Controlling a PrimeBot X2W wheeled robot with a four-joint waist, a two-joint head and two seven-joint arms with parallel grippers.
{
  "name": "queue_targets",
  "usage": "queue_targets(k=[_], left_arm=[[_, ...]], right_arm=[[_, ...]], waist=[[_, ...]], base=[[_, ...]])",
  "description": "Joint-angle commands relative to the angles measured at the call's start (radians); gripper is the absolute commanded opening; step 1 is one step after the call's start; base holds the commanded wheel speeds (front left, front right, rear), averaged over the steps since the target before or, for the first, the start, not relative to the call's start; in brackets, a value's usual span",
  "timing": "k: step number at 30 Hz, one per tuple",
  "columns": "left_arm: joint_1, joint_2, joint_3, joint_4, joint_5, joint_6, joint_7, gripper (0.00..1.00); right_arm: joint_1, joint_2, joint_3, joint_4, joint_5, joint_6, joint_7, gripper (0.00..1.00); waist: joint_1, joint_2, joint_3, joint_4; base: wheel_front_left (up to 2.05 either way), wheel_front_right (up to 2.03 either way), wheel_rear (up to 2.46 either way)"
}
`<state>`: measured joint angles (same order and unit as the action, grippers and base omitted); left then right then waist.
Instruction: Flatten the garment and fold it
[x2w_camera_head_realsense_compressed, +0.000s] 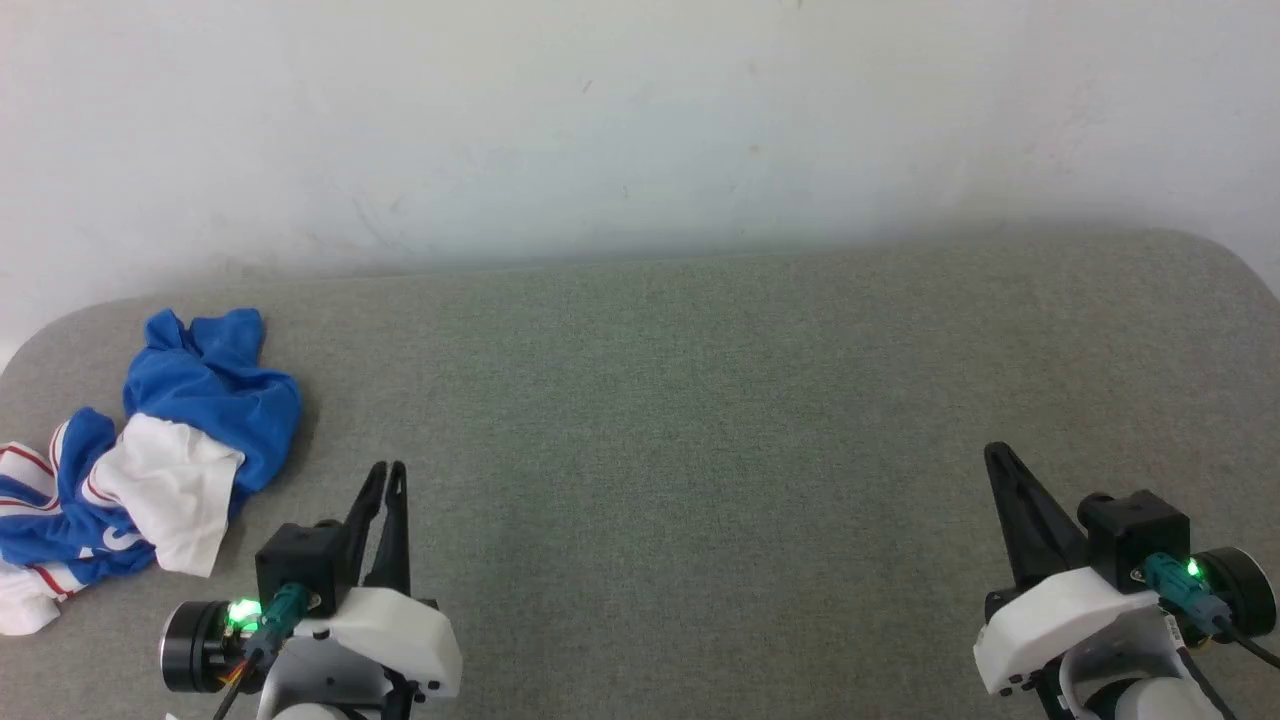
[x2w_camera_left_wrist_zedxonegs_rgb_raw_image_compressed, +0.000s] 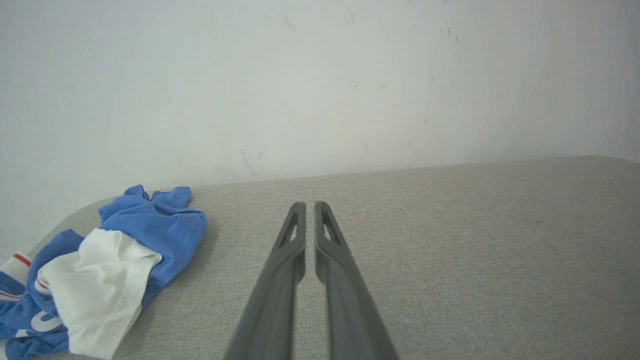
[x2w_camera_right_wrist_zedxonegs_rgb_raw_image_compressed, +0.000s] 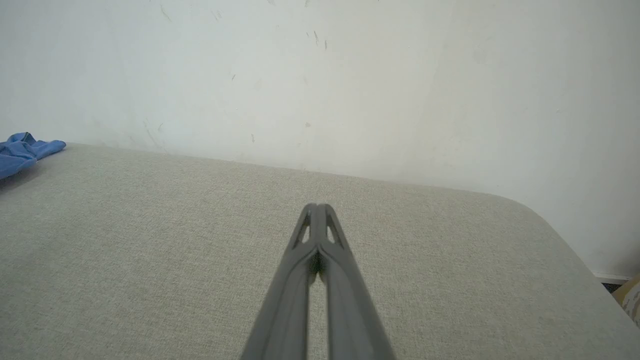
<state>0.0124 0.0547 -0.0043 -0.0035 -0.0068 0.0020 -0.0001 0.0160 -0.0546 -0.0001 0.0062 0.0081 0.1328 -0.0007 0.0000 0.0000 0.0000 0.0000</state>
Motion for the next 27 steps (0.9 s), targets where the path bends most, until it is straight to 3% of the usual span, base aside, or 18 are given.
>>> queue_targets(k=[1,27], left_arm=[[0.0,0.0,0.0,0.0,0.0,0.0,0.0,1.0],[0.012,0.0,-0.013,-0.007,-0.003,0.0,-0.055,1.0]], right_arm=[[0.0,0.0,0.0,0.0,0.001,0.0,0.0,1.0],[0.011,0.001,-0.057,-0.01,0.028,0.0,-0.055,1.0]], waist=[[0.0,0.0,0.0,0.0],[0.0,0.0,0.001,0.012]], base=[[0.0,0.0,0.0],[0.0,0.0,0.0]])
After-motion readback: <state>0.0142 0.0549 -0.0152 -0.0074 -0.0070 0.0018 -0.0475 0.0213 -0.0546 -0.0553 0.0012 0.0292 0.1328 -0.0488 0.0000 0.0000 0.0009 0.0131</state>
